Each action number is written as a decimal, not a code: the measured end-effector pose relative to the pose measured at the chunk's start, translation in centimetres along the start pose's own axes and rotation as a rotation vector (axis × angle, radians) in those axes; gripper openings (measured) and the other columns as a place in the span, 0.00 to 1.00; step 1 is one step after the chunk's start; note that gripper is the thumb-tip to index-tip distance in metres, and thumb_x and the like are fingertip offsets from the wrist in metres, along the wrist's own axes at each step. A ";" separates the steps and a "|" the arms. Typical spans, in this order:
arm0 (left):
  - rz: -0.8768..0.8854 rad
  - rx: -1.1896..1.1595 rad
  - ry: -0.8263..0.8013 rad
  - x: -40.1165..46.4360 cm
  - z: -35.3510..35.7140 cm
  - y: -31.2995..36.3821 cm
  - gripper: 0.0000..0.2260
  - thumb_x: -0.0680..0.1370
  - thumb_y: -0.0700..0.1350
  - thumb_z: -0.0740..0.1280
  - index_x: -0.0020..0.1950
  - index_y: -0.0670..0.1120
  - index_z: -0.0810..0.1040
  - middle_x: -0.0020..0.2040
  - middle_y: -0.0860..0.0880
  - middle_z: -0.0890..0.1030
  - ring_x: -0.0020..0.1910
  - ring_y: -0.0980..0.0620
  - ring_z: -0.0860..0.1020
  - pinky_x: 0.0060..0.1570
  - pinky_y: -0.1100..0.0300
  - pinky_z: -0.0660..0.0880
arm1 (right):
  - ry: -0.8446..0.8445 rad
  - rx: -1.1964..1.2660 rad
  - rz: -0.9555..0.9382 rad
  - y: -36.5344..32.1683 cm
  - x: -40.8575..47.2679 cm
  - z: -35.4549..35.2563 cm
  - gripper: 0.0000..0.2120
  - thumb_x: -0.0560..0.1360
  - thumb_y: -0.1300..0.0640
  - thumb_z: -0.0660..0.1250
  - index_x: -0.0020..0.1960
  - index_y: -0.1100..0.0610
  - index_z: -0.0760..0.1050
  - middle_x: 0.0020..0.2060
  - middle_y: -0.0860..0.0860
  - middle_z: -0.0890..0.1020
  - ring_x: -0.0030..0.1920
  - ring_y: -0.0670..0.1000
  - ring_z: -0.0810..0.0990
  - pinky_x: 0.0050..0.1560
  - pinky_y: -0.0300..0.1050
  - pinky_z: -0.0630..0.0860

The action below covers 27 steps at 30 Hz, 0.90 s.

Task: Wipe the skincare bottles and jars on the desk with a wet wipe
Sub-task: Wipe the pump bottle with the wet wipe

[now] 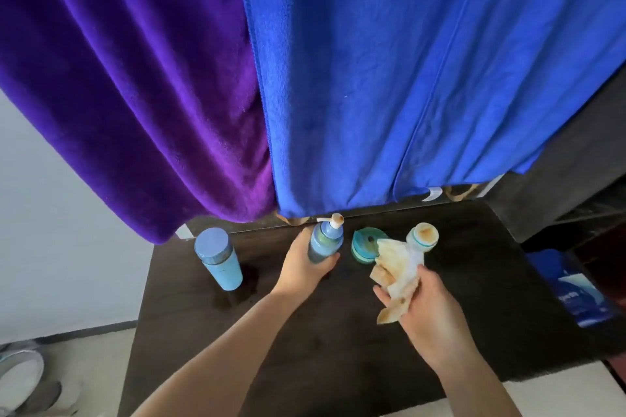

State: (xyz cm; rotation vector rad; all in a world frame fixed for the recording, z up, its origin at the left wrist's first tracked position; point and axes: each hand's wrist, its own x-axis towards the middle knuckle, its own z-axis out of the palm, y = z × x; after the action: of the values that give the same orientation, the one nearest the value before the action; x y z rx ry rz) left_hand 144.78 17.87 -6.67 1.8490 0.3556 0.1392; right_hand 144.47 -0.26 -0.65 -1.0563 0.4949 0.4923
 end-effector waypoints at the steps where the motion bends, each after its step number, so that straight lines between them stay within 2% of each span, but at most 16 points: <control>1: 0.053 0.004 -0.029 -0.6 0.8 1.0 0.17 0.68 0.43 0.73 0.49 0.59 0.71 0.48 0.52 0.79 0.47 0.55 0.77 0.48 0.66 0.70 | -0.042 -0.068 -0.025 -1.3 0.0 0.0 0.14 0.79 0.56 0.57 0.63 0.57 0.70 0.60 0.57 0.75 0.58 0.58 0.77 0.61 0.56 0.72; 2: 0.094 0.004 -0.054 -1.2 1.9 2.1 0.17 0.68 0.46 0.73 0.50 0.60 0.71 0.49 0.52 0.79 0.48 0.55 0.77 0.50 0.64 0.71 | -0.110 -0.174 -0.082 -2.8 -0.2 -0.1 0.11 0.79 0.53 0.56 0.58 0.53 0.74 0.60 0.56 0.77 0.58 0.56 0.78 0.63 0.56 0.70; 4: 0.148 -0.003 -0.094 -2.3 4.2 3.8 0.18 0.67 0.49 0.71 0.53 0.61 0.71 0.52 0.53 0.79 0.53 0.53 0.76 0.55 0.59 0.73 | -0.259 -0.410 -0.303 -5.3 -0.9 -0.2 0.12 0.79 0.50 0.56 0.53 0.47 0.78 0.56 0.52 0.81 0.58 0.49 0.79 0.62 0.49 0.71; 7: 0.173 -0.024 -0.078 -3.6 7.6 5.9 0.18 0.66 0.50 0.69 0.53 0.62 0.70 0.54 0.53 0.76 0.56 0.48 0.74 0.58 0.51 0.72 | -0.447 -0.687 -0.559 -7.6 -2.0 0.0 0.15 0.75 0.46 0.55 0.58 0.42 0.76 0.57 0.44 0.80 0.60 0.38 0.76 0.60 0.35 0.71; 9: 0.211 -0.011 0.011 -4.2 9.1 7.4 0.16 0.67 0.51 0.69 0.52 0.59 0.70 0.51 0.57 0.74 0.55 0.50 0.72 0.57 0.53 0.72 | -0.474 -0.713 -0.664 -8.6 -2.1 -0.4 0.13 0.77 0.46 0.57 0.60 0.42 0.73 0.58 0.41 0.78 0.60 0.36 0.74 0.59 0.30 0.70; 11: 0.240 0.086 0.115 -4.4 10.0 8.5 0.17 0.67 0.52 0.69 0.54 0.53 0.71 0.48 0.58 0.71 0.52 0.54 0.68 0.55 0.58 0.70 | -0.446 -0.686 -0.669 -9.3 -2.0 -0.7 0.15 0.74 0.46 0.59 0.59 0.41 0.73 0.56 0.41 0.79 0.56 0.37 0.77 0.56 0.31 0.73; 13: 0.258 0.210 0.215 -4.5 10.4 9.2 0.20 0.68 0.49 0.71 0.58 0.48 0.71 0.49 0.53 0.72 0.49 0.55 0.65 0.53 0.58 0.68 | -0.422 -0.698 -0.682 -9.9 -1.9 -1.0 0.13 0.74 0.47 0.62 0.58 0.45 0.73 0.51 0.41 0.79 0.51 0.37 0.78 0.49 0.29 0.74; 15: 0.291 0.308 0.299 -4.5 10.4 9.4 0.22 0.67 0.50 0.69 0.59 0.50 0.69 0.50 0.52 0.72 0.48 0.54 0.65 0.52 0.57 0.69 | -0.441 -0.654 -0.659 -10.2 -1.9 -1.2 0.08 0.76 0.52 0.63 0.54 0.51 0.75 0.44 0.41 0.81 0.47 0.37 0.80 0.44 0.28 0.73; 18: 0.298 0.365 0.357 -4.8 9.9 9.5 0.22 0.66 0.54 0.63 0.58 0.55 0.64 0.51 0.52 0.72 0.49 0.54 0.64 0.52 0.54 0.70 | -0.497 -0.559 -0.586 -10.4 -2.3 -0.9 0.07 0.77 0.55 0.61 0.50 0.54 0.77 0.40 0.40 0.83 0.44 0.39 0.81 0.43 0.31 0.74; 20: 0.298 0.381 0.363 -5.0 9.4 9.5 0.23 0.66 0.53 0.65 0.59 0.54 0.65 0.53 0.50 0.74 0.50 0.54 0.64 0.53 0.55 0.69 | -0.512 -0.539 -0.546 -10.5 -2.7 -0.5 0.07 0.76 0.53 0.63 0.45 0.52 0.79 0.39 0.42 0.83 0.43 0.40 0.81 0.44 0.34 0.75; 22: 0.292 0.328 0.351 -5.4 9.1 9.6 0.23 0.66 0.49 0.69 0.60 0.49 0.69 0.52 0.52 0.73 0.50 0.55 0.64 0.53 0.60 0.68 | -0.556 -0.478 -0.453 -10.6 -2.9 -0.1 0.09 0.75 0.54 0.62 0.42 0.49 0.81 0.40 0.43 0.84 0.45 0.41 0.81 0.47 0.38 0.74; 25: 0.291 0.231 0.319 -6.0 8.8 10.4 0.23 0.66 0.49 0.69 0.59 0.47 0.71 0.50 0.60 0.70 0.50 0.56 0.65 0.53 0.68 0.66 | -0.660 -0.325 -0.317 -11.1 -3.5 0.2 0.10 0.74 0.56 0.63 0.50 0.53 0.82 0.43 0.48 0.85 0.47 0.44 0.82 0.44 0.36 0.76; 27: 0.265 0.157 0.287 -6.3 8.4 10.6 0.22 0.66 0.48 0.70 0.59 0.50 0.71 0.52 0.57 0.72 0.53 0.56 0.68 0.54 0.71 0.66 | -0.707 -0.287 -0.301 -11.4 -4.0 0.5 0.13 0.73 0.55 0.62 0.55 0.56 0.79 0.47 0.53 0.85 0.50 0.47 0.83 0.45 0.36 0.78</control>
State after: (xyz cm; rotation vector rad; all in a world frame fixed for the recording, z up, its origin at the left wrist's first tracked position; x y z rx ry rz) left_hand 142.94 5.41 1.36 2.0299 0.3245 0.5762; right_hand 148.22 -5.00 9.87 -1.1220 -0.3650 0.6367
